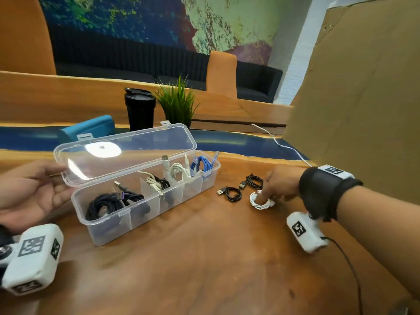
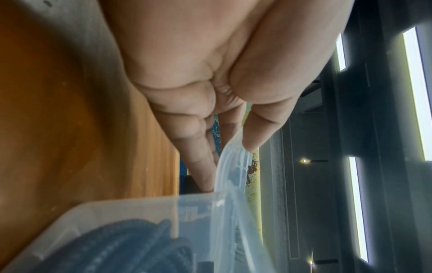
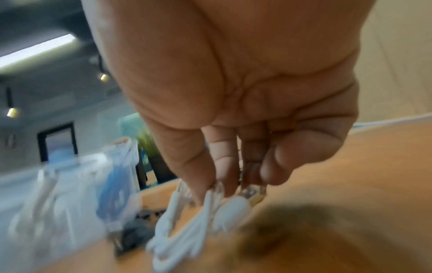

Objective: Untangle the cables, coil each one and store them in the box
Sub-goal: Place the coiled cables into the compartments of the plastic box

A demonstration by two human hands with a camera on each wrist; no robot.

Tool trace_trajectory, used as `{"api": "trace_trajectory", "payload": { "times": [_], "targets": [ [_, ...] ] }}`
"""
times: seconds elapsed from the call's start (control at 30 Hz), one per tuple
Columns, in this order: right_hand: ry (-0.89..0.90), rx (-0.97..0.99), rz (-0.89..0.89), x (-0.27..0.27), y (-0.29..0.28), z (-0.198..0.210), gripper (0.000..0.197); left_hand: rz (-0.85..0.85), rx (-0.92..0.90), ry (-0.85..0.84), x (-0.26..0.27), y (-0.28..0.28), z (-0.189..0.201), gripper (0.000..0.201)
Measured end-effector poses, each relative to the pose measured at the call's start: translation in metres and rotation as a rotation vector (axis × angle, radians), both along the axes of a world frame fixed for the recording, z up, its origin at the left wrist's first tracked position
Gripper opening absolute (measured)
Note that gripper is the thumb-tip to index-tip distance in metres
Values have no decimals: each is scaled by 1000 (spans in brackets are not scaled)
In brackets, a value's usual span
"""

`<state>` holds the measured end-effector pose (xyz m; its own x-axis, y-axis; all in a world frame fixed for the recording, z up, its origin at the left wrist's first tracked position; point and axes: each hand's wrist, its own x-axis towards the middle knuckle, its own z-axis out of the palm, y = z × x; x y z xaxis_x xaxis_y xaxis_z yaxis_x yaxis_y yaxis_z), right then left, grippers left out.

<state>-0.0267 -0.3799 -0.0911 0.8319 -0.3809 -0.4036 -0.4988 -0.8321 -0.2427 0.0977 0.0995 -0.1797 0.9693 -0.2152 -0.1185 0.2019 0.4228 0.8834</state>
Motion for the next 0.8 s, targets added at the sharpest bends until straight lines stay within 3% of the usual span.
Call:
{"api": "trace_trajectory", "payload": {
  "times": [0.1, 0.17, 0.23, 0.27, 0.33, 0.37, 0.5, 0.6, 0.67, 0.73, 0.8],
  "targets": [
    [-213, 391, -40, 1, 9, 22, 14, -122, 50, -36, -29, -27, 32, 32],
    [-367, 505, -20, 10, 25, 37, 18, -119, 44, -36, -33, -27, 36, 41],
    [-474, 435, 15, 22, 49, 50, 21, -100, 28, -14, -29, -25, 33, 71],
    [-514, 361, 50, 30, 60, 53, 23, -76, 29, 1, -27, -25, 31, 66],
    [-546, 229, 142, 46, 84, 55, 25, -57, -6, 25, -31, -26, 35, 33],
    [-531, 166, 188, 53, 95, 52, 25, -40, -14, 46, -30, -26, 35, 29],
    [-313, -247, 360, 75, 124, 36, 33, -32, 33, 67, -30, -25, 34, 24],
    [-317, -438, 457, 79, 131, 31, 31, -50, 39, 84, -29, -25, 36, 26],
    [-309, -483, 523, 78, 132, 33, 28, -42, 41, 91, -29, -25, 36, 25],
    [-285, -410, 561, 75, 130, 36, 21, -39, 41, 103, -31, -26, 39, 21],
    [-348, -333, 502, 69, 121, 47, 15, -29, 56, 105, -31, -29, 40, 23]
  ]
}}
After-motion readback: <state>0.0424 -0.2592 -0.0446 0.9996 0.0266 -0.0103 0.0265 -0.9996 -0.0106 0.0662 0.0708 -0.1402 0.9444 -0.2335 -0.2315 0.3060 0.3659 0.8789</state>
